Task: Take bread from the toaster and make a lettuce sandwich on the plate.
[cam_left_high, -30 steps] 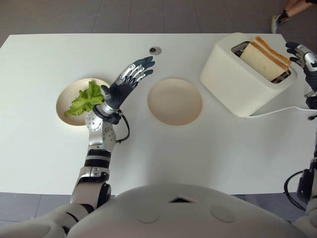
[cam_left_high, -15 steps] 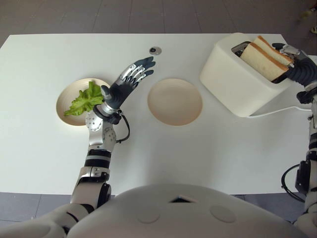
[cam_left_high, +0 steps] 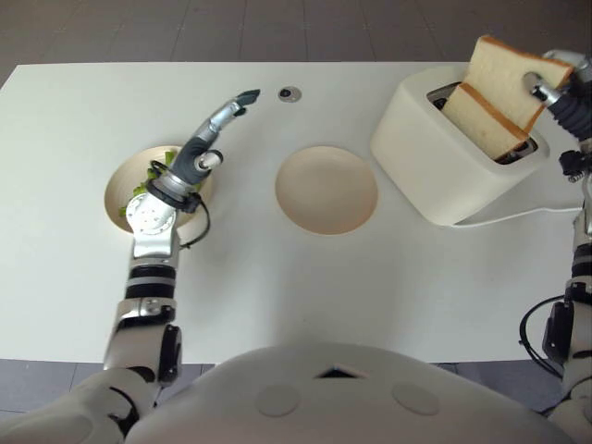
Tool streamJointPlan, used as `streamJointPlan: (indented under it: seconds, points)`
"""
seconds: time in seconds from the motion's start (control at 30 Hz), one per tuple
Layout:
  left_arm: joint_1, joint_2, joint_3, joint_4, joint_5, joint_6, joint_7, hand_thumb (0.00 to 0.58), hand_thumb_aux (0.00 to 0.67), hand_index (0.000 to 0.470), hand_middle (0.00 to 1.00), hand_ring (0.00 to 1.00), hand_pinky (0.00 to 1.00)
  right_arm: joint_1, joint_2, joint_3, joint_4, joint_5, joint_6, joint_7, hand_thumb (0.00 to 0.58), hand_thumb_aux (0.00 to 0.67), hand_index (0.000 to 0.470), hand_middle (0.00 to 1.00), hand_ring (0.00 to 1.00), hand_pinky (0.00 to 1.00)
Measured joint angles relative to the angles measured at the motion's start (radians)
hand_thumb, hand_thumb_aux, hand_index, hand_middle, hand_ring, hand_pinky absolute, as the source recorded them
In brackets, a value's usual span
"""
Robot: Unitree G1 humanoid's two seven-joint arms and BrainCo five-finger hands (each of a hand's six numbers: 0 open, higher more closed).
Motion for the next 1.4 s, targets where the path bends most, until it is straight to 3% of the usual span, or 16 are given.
streamJointPlan:
  seconds: [0.1, 0.23, 0.5, 0.6, 0.77, 0.8, 0.83, 0.93, 0.97, 1.17, 1.2, 1.23, 1.27, 1.3, 1.33, 1.4]
  points:
    - [0.001, 0.170, 0.024, -0.004, 0.342, 0.056, 0.239, 0.000, 0.000, 0.000, 0.00, 0.00, 0.00, -0.027, 0.032, -0.036, -0.076, 0.026, -0.018, -0.051, 0.580, 0.670, 0.470, 1.00, 1.00, 1.00]
    - [0.033, 0.347, -0.002, 0.087, 0.531, 0.179, 0.369, 0.000, 0.000, 0.000, 0.00, 0.00, 0.00, -0.034, 0.059, -0.072, -0.140, 0.061, -0.027, -0.088, 0.580, 0.670, 0.470, 1.00, 1.00, 1.00]
    - [0.100, 0.474, -0.103, 0.162, 0.548, 0.338, 0.297, 0.000, 0.000, 0.000, 0.00, 0.00, 0.00, -0.029, 0.174, -0.009, -0.370, 0.180, -0.065, -0.018, 0.580, 0.670, 0.470, 1.00, 1.00, 1.00]
    - [0.100, 0.474, -0.151, 0.173, 0.540, 0.374, 0.275, 0.000, 0.000, 0.000, 0.00, 0.00, 0.00, -0.003, 0.229, 0.106, -0.418, 0.205, -0.051, 0.073, 0.580, 0.670, 0.470, 1.00, 1.00, 1.00]
    - [0.091, 0.487, -0.195, 0.197, 0.507, 0.392, 0.266, 0.000, 0.000, 0.000, 0.00, 0.00, 0.00, 0.029, 0.288, 0.299, -0.312, 0.018, -0.053, 0.157, 0.580, 0.670, 0.470, 1.00, 1.00, 1.00]
    - [0.089, 0.489, -0.205, 0.200, 0.498, 0.390, 0.260, 0.075, 0.045, 0.031, 0.00, 0.00, 0.00, 0.033, 0.307, 0.339, -0.269, -0.020, -0.054, 0.166, 0.580, 0.670, 0.470, 1.00, 1.00, 1.00]
    - [0.089, 0.493, -0.216, 0.200, 0.485, 0.376, 0.259, 0.316, 0.218, 0.153, 0.00, 0.00, 0.00, 0.050, 0.330, 0.383, -0.215, -0.068, -0.054, 0.174, 0.580, 0.670, 0.470, 1.00, 1.00, 1.00]
    - [0.087, 0.504, -0.224, 0.175, 0.464, 0.331, 0.281, 0.540, 0.494, 0.347, 0.00, 0.00, 0.00, 0.056, 0.348, 0.431, -0.138, -0.143, -0.059, 0.163, 0.580, 0.670, 0.470, 1.00, 1.00, 1.00]
    - [0.087, 0.504, -0.229, 0.159, 0.452, 0.306, 0.287, 0.580, 0.670, 0.470, 0.00, 0.00, 0.00, 0.056, 0.354, 0.442, -0.125, -0.159, -0.065, 0.155, 0.580, 0.670, 0.470, 1.00, 1.00, 1.00]
    - [0.086, 0.504, -0.228, 0.096, 0.399, 0.206, 0.333, 0.580, 0.670, 0.470, 0.00, 0.00, 0.00, 0.037, 0.367, 0.460, -0.082, -0.199, -0.065, 0.132, 0.580, 0.670, 0.470, 1.00, 1.00, 1.00]
    - [0.085, 0.504, -0.226, 0.089, 0.394, 0.194, 0.348, 0.580, 0.670, 0.470, 0.00, 0.00, 0.00, 0.028, 0.367, 0.462, -0.066, -0.217, -0.059, 0.119, 0.574, 0.604, 0.424, 1.00, 1.00, 1.00]
    - [0.083, 0.504, -0.225, 0.088, 0.394, 0.190, 0.356, 0.580, 0.670, 0.470, 0.00, 0.00, 0.00, 0.021, 0.367, 0.466, -0.055, -0.229, -0.053, 0.102, 0.526, 0.465, 0.326, 1.00, 1.00, 1.00]
    - [0.081, 0.504, -0.225, 0.088, 0.394, 0.187, 0.362, 0.580, 0.670, 0.470, 0.00, 0.00, 0.00, 0.018, 0.367, 0.469, -0.048, -0.238, -0.048, 0.091, 0.484, 0.397, 0.278, 1.00, 1.00, 1.00]
    - [0.074, 0.504, -0.225, 0.088, 0.393, 0.174, 0.371, 0.580, 0.670, 0.470, 0.00, 0.00, 0.00, 0.012, 0.367, 0.483, -0.025, -0.277, -0.035, 0.080, 0.136, 0.084, 0.059, 1.00, 1.00, 1.00]
    - [0.070, 0.504, -0.225, 0.089, 0.392, 0.168, 0.374, 0.580, 0.670, 0.470, 0.00, 0.00, 0.00, 0.015, 0.370, 0.497, -0.014, -0.298, -0.026, 0.080, 0.000, 0.000, 0.000, 1.00, 1.00, 1.00]
    - [0.065, 0.504, -0.225, 0.092, 0.376, 0.147, 0.381, 0.580, 0.670, 0.470, 0.00, 0.00, 0.00, 0.016, 0.368, 0.521, -0.002, -0.334, -0.018, 0.079, 0.000, 0.000, 0.000, 1.00, 1.00, 1.00]
